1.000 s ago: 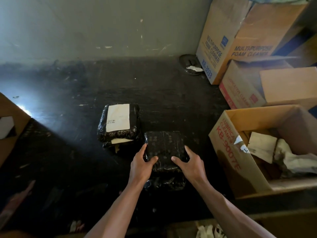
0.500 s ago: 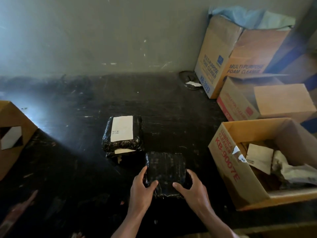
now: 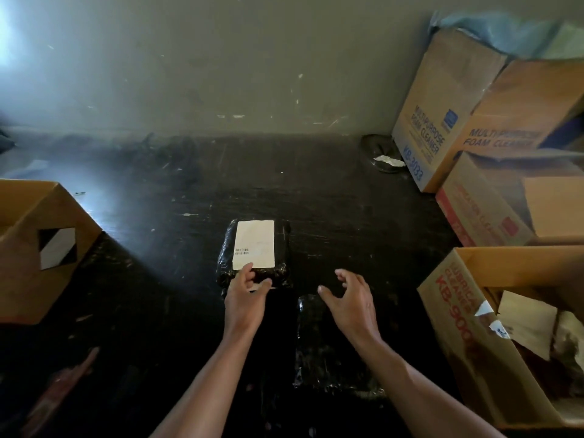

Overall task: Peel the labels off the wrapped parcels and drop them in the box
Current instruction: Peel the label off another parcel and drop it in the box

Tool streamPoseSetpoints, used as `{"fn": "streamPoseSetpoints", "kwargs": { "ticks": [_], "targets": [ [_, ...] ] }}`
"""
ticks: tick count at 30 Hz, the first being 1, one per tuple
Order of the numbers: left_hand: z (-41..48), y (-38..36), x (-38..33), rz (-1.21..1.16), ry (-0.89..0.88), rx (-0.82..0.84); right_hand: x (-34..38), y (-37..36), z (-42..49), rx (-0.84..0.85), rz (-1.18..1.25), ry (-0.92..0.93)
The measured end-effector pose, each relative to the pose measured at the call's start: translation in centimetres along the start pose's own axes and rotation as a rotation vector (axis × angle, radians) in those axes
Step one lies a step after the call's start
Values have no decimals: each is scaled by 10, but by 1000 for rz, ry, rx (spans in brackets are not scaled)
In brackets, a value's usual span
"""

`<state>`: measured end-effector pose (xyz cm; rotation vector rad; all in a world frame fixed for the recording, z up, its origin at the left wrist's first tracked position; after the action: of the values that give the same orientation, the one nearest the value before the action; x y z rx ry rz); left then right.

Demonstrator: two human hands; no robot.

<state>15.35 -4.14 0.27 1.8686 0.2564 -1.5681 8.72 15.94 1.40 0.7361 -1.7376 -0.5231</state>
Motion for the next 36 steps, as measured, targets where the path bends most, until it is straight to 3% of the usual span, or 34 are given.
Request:
{"fn": "streamPoseSetpoints", "kwargs": {
  "ticks": [7, 17, 24, 36],
  "targets": [
    [72, 26, -4, 34, 29, -39, 70, -43, 45, 60, -41, 96],
    [139, 27, 14, 378, -71, 177, 127, -104, 121, 114, -258, 161],
    [162, 23, 31, 320, -57, 252, 140, -122, 160, 103, -383, 165],
    [154, 16, 43, 220, -71, 179, 152, -112, 188, 177, -409, 242]
  ]
}}
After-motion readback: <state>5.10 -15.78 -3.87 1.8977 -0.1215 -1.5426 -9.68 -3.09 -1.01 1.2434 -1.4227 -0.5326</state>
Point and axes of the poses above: each hand's wrist, its own z-axis towards the middle knuckle, its own y-axis out of the back of the hand, x = y × z, the point moved 1 cm from there along z, towards the middle knuckle, and after that the axes turned 11 degrees about -y, right-handed, at the moved point
